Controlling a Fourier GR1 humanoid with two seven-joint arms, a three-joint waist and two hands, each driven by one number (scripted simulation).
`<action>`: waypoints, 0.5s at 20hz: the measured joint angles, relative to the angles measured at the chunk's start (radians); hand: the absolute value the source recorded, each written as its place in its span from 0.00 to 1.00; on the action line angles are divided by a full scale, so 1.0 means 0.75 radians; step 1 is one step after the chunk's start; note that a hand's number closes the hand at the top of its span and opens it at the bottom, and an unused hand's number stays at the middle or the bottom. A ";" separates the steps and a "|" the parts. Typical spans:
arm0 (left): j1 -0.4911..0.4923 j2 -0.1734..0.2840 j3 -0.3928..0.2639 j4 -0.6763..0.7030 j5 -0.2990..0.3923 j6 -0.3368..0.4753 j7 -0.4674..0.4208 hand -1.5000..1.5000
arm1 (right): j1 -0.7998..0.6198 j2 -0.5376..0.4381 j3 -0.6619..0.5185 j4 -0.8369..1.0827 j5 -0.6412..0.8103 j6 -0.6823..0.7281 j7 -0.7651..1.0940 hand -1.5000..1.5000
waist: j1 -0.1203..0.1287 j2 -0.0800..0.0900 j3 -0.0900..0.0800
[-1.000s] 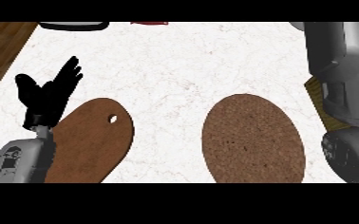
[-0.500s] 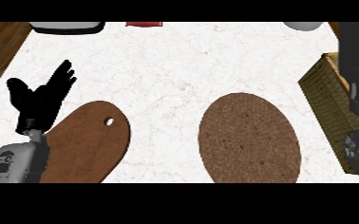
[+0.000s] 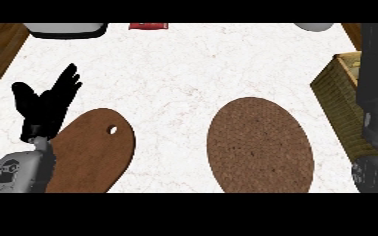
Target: Pick the pear from the placemat and place it in the basket
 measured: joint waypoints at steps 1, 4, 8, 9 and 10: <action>0.017 0.001 0.000 -0.021 0.001 -0.003 0.002 0.50 | 0.034 0.016 0.000 -0.039 -0.007 -0.004 -0.003 1.00 | 0.001 -0.001 0.000; 0.014 0.012 0.018 0.003 0.012 -0.018 -0.016 0.50 | 0.118 0.010 -0.018 -0.115 -0.005 -0.026 -0.012 0.00 | -0.003 0.001 0.000; 0.009 0.020 0.024 -0.008 0.022 -0.029 0.000 0.50 | 0.221 0.009 -0.083 -0.224 0.011 -0.065 0.001 0.00 | -0.002 0.001 0.000; 0.018 0.010 0.016 -0.010 0.016 -0.026 -0.006 0.50 | 0.242 0.008 -0.094 -0.240 0.005 -0.068 -0.001 0.00 | -0.001 0.001 0.000; 0.022 0.009 0.017 -0.010 0.020 -0.032 -0.013 0.50 | 0.260 0.014 -0.099 -0.255 0.000 -0.072 -0.002 0.00 | 0.001 0.001 0.000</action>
